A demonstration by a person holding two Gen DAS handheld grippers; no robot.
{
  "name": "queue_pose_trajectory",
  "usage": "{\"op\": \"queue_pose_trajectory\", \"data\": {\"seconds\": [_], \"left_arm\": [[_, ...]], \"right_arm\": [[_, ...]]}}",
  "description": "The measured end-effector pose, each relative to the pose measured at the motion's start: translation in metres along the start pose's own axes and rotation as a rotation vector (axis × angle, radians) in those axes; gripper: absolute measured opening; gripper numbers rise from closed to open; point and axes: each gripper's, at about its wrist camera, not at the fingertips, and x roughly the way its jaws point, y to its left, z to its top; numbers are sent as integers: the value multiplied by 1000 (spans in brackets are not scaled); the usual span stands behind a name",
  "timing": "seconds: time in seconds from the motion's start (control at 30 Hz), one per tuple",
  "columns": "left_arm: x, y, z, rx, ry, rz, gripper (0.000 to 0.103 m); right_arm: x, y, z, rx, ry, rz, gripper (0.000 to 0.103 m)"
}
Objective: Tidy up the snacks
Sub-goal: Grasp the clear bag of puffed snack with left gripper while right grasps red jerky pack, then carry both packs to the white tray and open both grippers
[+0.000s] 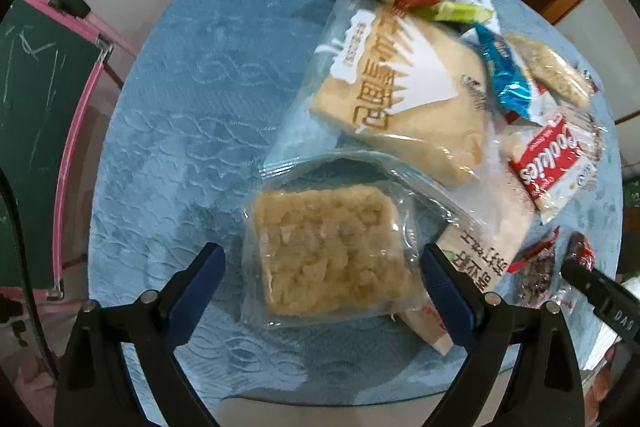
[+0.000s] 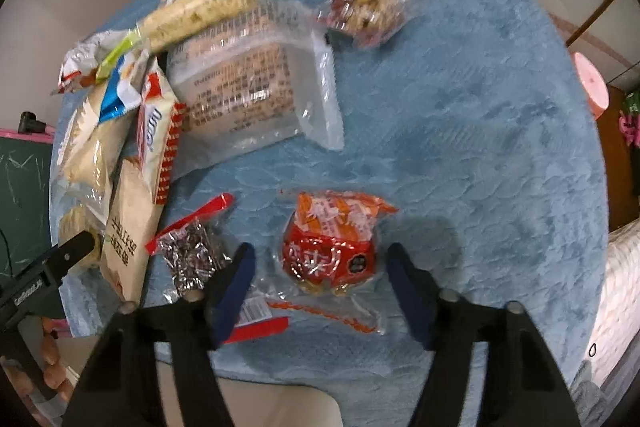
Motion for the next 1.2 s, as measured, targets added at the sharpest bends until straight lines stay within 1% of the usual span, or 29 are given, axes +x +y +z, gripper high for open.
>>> {"op": "queue_pose_trajectory", "data": {"seconds": [0.07,0.13,0.23,0.37,0.5,0.63,0.77,0.87,0.97,1.0,1.07,1.13,1.2], "left_arm": [[5,2,1,-23,26,-18,88],[11,4,0,-34,37,-26,78],[18,13,2,-28,20,-23,71],[19,11,-1,-24,-2,-26,70],[14,5,-9,-12,-19,-47,69],[11,-4,-10,19,-36,-54,69],[3,-10,-13,33,-56,-84,69],[-17,-6,-18,32,-83,-113,69],[-63,-4,-26,47,-143,-165,69],[-81,-5,-28,65,-174,-175,69],[-116,-5,-39,91,-232,-192,69],[-155,-7,-55,128,-297,-220,69],[-192,-9,-72,164,-367,-227,69]], "right_arm": [[4,-1,1,6,5,-1,59],[7,-1,2,12,0,0,56],[6,2,1,19,-14,-13,53],[-2,-5,-2,54,-25,-38,53],[-10,-14,-5,84,-62,-79,53],[-14,-19,-7,95,-76,-57,52],[-40,-21,-14,96,-153,-3,52],[-74,-21,-23,99,-227,45,52],[-111,-16,-35,78,-304,100,52],[-126,-14,-45,68,-328,111,52],[-147,-8,-54,46,-372,135,52],[-175,0,-67,6,-432,180,53],[-196,14,-72,-27,-471,204,53]]}}
